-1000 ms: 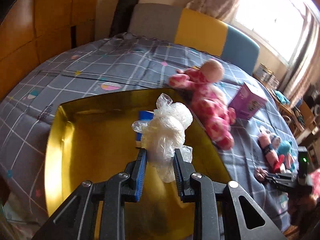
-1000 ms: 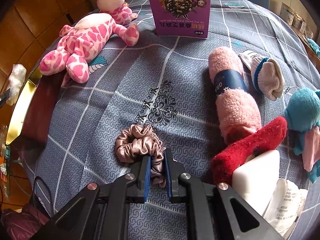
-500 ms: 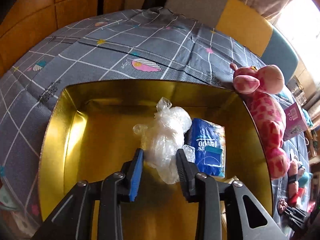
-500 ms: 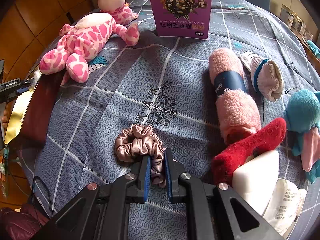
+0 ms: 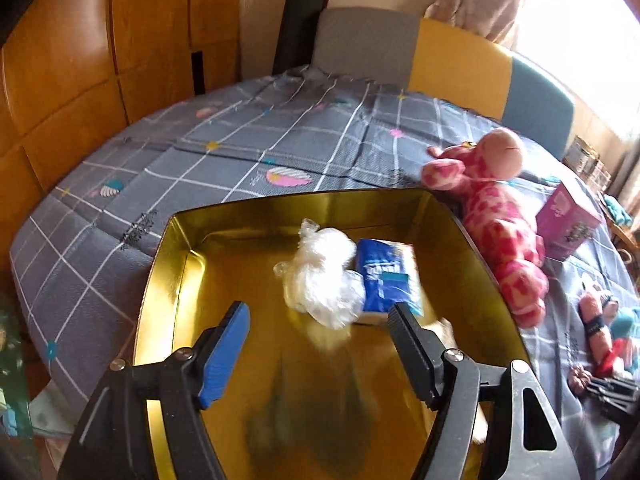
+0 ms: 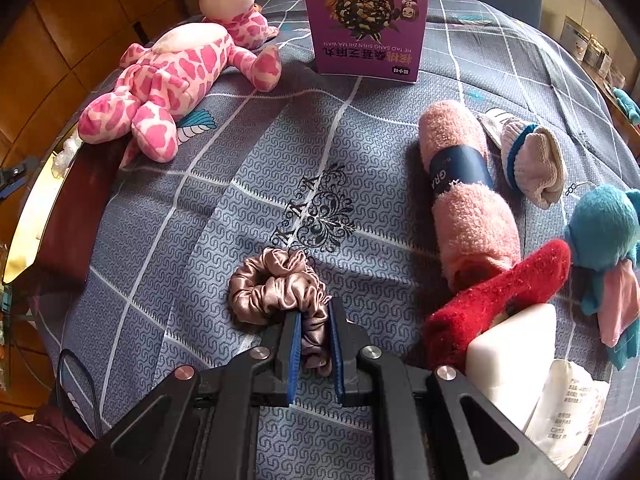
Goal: Organize soft objects
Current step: 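Place plastic bundle in tray with left tool while right tool holds scrunchie, then carry the pink scrunchie over the gold tray and open the right tool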
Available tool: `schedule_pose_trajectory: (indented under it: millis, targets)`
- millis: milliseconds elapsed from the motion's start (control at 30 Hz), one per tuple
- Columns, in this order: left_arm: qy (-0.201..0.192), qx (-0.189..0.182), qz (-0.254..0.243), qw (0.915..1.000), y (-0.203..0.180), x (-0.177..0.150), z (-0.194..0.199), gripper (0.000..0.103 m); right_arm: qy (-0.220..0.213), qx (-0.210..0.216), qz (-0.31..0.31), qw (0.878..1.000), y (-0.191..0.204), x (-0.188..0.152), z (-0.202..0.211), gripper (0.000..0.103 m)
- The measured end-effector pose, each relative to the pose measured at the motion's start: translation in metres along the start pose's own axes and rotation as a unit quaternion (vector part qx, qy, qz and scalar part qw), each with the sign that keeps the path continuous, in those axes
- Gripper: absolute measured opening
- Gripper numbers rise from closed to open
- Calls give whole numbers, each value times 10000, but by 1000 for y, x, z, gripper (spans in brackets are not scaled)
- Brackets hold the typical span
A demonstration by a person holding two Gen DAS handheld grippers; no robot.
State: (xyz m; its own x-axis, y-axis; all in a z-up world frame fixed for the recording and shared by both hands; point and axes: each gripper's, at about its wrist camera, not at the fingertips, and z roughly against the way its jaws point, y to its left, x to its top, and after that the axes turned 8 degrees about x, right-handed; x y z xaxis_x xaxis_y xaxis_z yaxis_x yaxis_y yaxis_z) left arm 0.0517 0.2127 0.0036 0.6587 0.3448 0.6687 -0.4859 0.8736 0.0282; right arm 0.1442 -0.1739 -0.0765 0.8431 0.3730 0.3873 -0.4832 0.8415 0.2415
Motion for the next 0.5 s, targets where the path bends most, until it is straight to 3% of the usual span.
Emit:
schedule_pose_trajectory:
  millis: [500]
  targets:
    - [-91,-450,-286,9985,-21,-36,49,78,-87,-347,114,9993,6,-3,-1,12]
